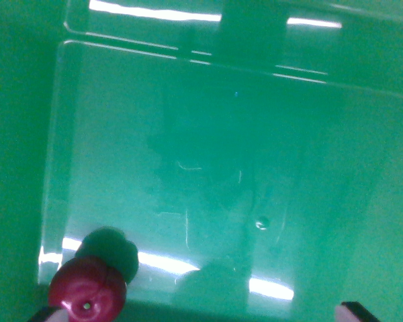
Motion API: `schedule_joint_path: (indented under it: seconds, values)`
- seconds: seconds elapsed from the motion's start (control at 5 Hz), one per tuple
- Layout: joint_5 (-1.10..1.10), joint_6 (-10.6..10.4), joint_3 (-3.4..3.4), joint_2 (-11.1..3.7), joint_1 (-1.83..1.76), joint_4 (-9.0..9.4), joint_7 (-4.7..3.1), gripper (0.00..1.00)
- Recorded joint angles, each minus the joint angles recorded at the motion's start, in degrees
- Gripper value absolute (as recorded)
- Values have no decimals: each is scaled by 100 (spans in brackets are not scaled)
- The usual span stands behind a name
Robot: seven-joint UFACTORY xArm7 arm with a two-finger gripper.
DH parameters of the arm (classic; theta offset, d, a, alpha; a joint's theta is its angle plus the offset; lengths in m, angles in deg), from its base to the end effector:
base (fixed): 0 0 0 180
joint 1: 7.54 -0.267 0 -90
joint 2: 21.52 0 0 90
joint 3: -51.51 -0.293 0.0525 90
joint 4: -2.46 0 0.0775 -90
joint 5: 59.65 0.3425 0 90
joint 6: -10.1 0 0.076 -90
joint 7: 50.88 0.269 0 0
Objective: Pick fruit
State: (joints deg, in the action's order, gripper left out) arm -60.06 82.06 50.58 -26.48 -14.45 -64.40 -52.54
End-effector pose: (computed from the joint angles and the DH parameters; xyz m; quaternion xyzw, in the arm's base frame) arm 0.4402 0.0590 0.1833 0.9926 0.0839 -0.0874 0.0073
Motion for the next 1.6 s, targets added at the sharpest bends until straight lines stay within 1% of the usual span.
schedule_joint_path:
  seconds: [0.2, 0.4, 0.6, 0.8, 1.0, 1.2, 1.4, 1.6]
  values:
    - [0, 0, 0, 0, 0, 0, 0, 0]
    - [47, -271, -32, -50, -47, 227, -83, 0]
    - [47, -271, -32, -50, -47, 227, -83, 0]
    - [95, -549, -65, -102, -96, 460, -168, 0]
    - [95, -549, -65, -102, -96, 460, -168, 0]
    - [142, -818, -97, -152, -143, 686, -251, 0]
    - [142, -818, -97, -152, -143, 686, -251, 0]
    - [186, -1069, -127, -198, -187, 896, -327, 0]
